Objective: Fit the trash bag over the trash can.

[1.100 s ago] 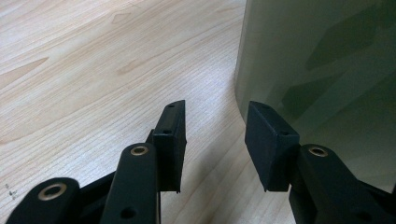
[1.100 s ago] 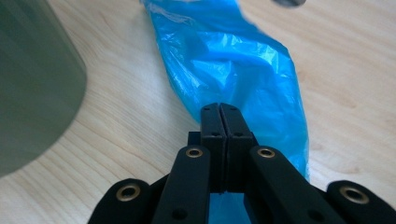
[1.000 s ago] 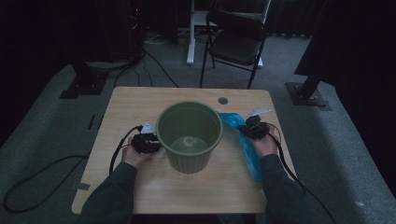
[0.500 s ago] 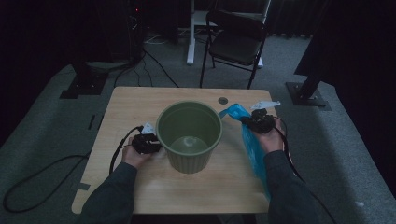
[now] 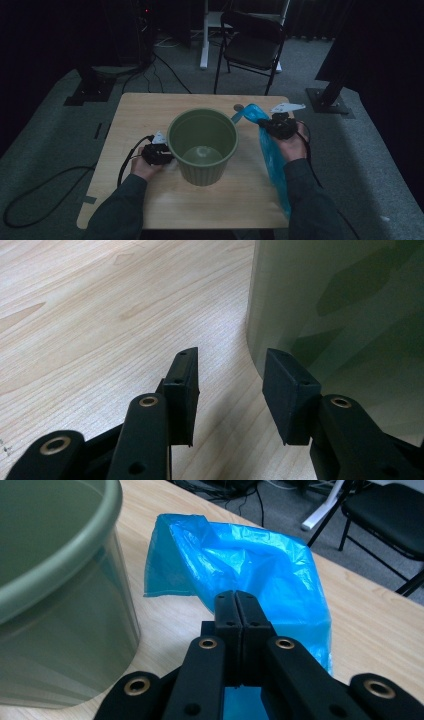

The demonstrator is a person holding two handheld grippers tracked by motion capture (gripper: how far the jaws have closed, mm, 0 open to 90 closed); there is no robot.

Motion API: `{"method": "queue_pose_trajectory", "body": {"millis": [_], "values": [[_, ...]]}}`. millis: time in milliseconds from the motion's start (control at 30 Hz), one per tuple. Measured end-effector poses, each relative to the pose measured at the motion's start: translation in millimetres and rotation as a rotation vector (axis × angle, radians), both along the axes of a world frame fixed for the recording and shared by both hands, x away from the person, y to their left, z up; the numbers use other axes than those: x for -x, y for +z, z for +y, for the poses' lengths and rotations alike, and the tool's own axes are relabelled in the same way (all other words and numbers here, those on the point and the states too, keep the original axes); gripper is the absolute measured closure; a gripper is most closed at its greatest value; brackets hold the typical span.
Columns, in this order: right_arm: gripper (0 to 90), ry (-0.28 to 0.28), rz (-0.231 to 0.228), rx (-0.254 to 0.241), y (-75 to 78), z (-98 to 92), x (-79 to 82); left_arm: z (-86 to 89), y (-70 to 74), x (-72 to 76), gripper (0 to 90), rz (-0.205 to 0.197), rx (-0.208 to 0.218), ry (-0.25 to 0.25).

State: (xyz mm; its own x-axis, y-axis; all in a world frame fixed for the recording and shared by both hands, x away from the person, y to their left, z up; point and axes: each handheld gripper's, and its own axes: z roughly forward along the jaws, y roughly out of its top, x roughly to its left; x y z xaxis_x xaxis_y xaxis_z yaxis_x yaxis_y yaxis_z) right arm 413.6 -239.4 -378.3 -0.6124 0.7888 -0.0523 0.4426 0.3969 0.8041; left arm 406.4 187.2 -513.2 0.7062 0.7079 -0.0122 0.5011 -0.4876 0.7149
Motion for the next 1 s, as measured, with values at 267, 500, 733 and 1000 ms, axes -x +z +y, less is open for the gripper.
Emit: {"method": "queue_pose_trajectory", "body": {"millis": [267,500,733,1000], "values": [[89.6,0.011,-0.027,-0.003,12.3,2.4,2.7,-0.8,-0.8,0.0,58.4,0.003,-0.008,-0.004],[89.6,0.029,-0.052,-0.005,23.4,8.4,5.7,-0.8,-2.0,-0.6,58.2,0.009,-0.013,-0.005],[89.6,0.054,-0.079,-0.013,31.7,14.6,11.7,-1.4,-2.4,-0.5,58.1,0.013,-0.016,-0.009],[89.6,0.082,-0.109,-0.021,42.4,20.3,19.7,-1.7,-2.8,-0.5,58.1,0.014,-0.019,-0.008]]}}
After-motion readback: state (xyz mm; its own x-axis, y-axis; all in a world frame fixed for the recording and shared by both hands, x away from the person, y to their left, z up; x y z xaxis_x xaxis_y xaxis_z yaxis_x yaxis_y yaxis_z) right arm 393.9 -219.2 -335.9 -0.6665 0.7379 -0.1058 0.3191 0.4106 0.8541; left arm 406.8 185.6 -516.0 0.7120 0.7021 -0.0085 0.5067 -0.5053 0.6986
